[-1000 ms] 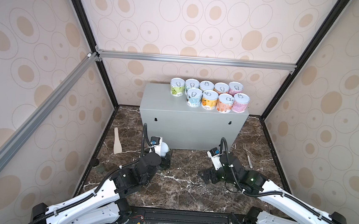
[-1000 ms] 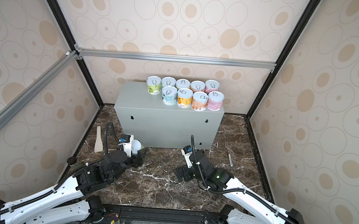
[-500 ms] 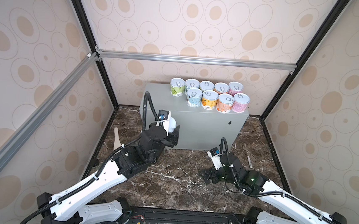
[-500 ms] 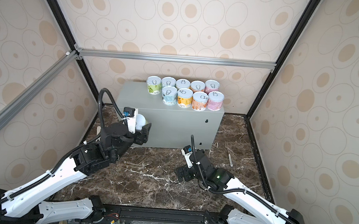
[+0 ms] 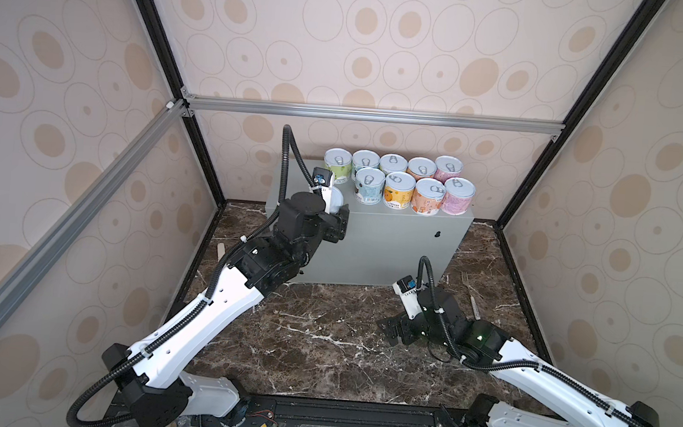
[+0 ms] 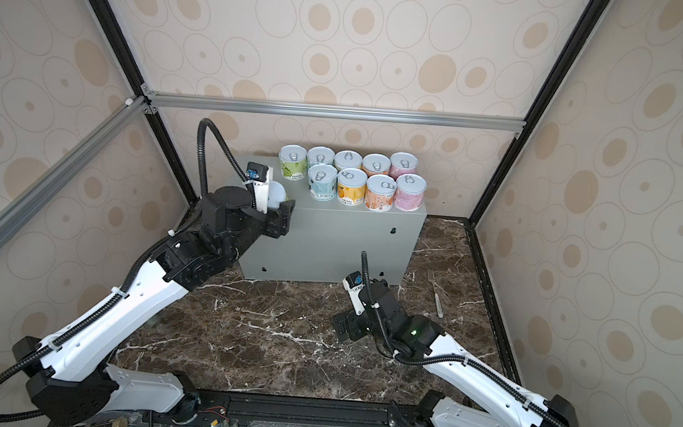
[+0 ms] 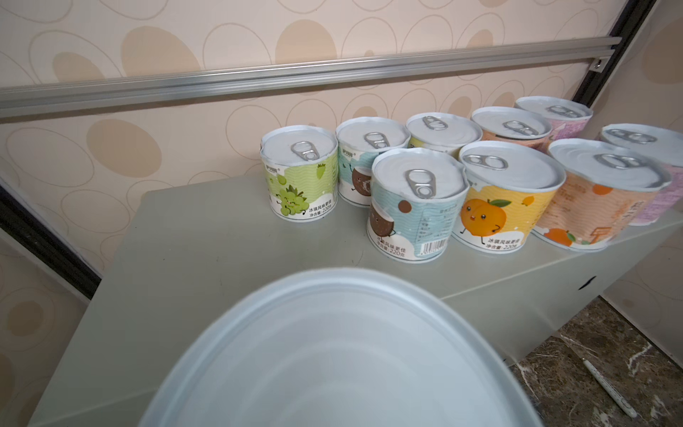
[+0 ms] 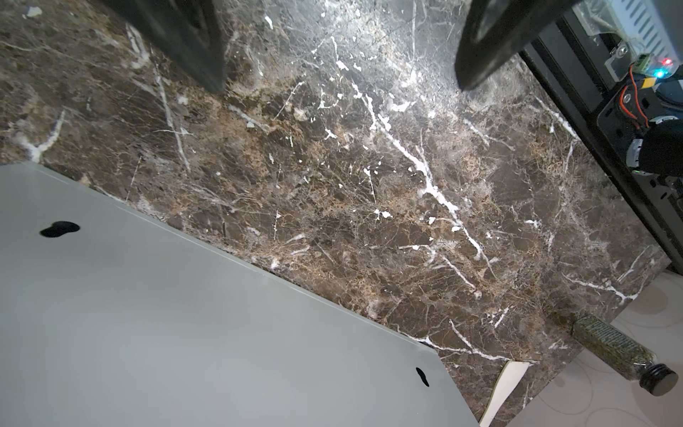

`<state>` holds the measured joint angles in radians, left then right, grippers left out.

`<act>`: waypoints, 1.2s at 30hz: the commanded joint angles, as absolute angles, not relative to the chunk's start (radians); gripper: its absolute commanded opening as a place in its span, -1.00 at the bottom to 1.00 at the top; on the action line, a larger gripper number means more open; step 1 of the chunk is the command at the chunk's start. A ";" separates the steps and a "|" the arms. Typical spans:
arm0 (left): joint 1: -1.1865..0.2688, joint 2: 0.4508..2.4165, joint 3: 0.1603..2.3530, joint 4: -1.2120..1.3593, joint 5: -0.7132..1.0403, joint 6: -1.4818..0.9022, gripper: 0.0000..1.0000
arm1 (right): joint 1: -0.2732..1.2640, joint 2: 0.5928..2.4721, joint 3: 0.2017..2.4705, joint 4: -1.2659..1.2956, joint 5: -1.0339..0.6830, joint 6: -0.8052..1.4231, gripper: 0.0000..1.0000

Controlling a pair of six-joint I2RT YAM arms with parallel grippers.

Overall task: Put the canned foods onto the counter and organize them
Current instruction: 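Raise the green-labelled can with the left gripper up to the cabinet top, then lower the green-labelled can onto the cabinet top in front of the row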

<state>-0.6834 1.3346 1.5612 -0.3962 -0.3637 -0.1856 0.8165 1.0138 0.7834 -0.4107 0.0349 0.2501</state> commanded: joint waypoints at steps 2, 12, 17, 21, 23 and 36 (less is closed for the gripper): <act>-0.636 1.374 1.686 -0.390 -0.289 -0.155 0.29 | 0.805 1.041 0.816 -0.399 0.055 0.216 0.98; -0.549 1.522 1.844 -0.445 -0.175 -0.168 0.29 | 0.791 1.134 0.841 -0.341 -0.019 0.231 0.98; -0.522 1.598 1.931 -0.487 -0.132 -0.170 0.29 | 0.787 1.168 0.855 -0.327 -0.030 0.230 0.98; -0.511 1.638 1.978 -0.511 -0.129 -0.177 0.28 | 0.779 1.183 0.861 -0.322 -0.038 0.228 0.98; -0.506 1.658 1.998 -0.521 -0.126 -0.182 0.28 | 0.776 1.189 0.865 -0.322 -0.043 0.227 0.98; -0.492 1.727 2.052 -0.553 -0.155 -0.185 0.40 | 0.760 1.196 0.858 -0.314 -0.058 0.228 0.98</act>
